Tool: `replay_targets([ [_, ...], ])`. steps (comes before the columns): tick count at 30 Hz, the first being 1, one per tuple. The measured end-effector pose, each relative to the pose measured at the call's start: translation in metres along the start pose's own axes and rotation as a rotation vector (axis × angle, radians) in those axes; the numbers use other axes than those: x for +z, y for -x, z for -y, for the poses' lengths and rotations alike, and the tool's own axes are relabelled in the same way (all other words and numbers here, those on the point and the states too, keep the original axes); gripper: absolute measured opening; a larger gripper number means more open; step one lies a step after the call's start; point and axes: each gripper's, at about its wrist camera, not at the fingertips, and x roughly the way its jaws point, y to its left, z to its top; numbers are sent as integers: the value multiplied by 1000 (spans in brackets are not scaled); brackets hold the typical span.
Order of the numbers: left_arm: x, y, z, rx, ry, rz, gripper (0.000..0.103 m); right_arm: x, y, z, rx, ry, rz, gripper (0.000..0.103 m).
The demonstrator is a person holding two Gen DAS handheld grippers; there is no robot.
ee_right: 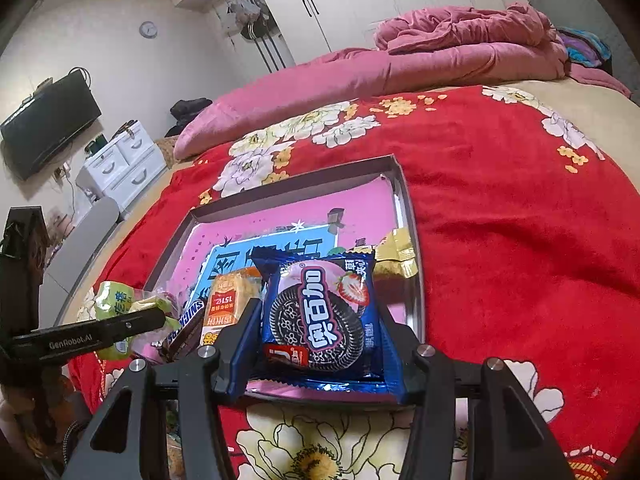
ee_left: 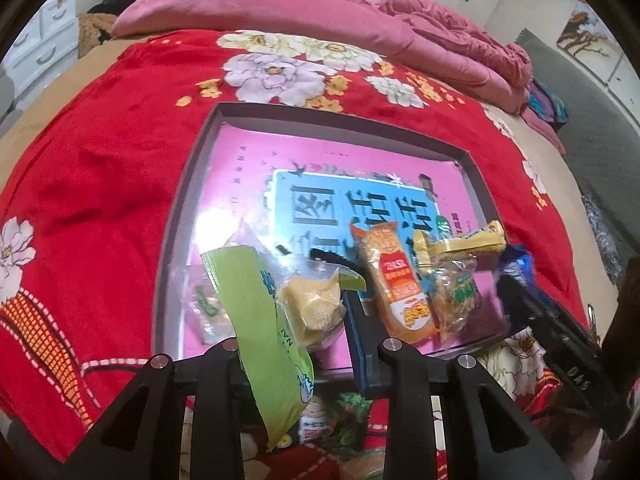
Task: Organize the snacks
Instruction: 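Lower and release the blue pack in the tray with the right tool while the left releases the green bar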
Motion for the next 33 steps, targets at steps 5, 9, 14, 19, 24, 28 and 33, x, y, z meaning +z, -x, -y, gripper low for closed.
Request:
replay_targets([
  [5,2,0,16,-8,-40,14,31,-2,-8,-4,-4,25,-19,53],
  [9,2,-3,25,-10,-66,10,32,-4,-14,-4,0,22,-43,53],
  [14,1,-8,32,-2,-75,2,31,-6,-16,-1,-11,23,-44,53],
  [19,-1,-12,36,9,-90,-14,32,-8,-19,2,-23,22,-52,54],
  [24,0,-13,39,13,-100,-8,32,-8,-21,1,-31,31,-46,54],
  [28,-1,-13,41,23,-114,-1,32,-8,-21,2,-31,30,-37,54],
  [33,0,-15,40,25,-111,-2,32,-9,-18,4,-18,16,-27,55],
])
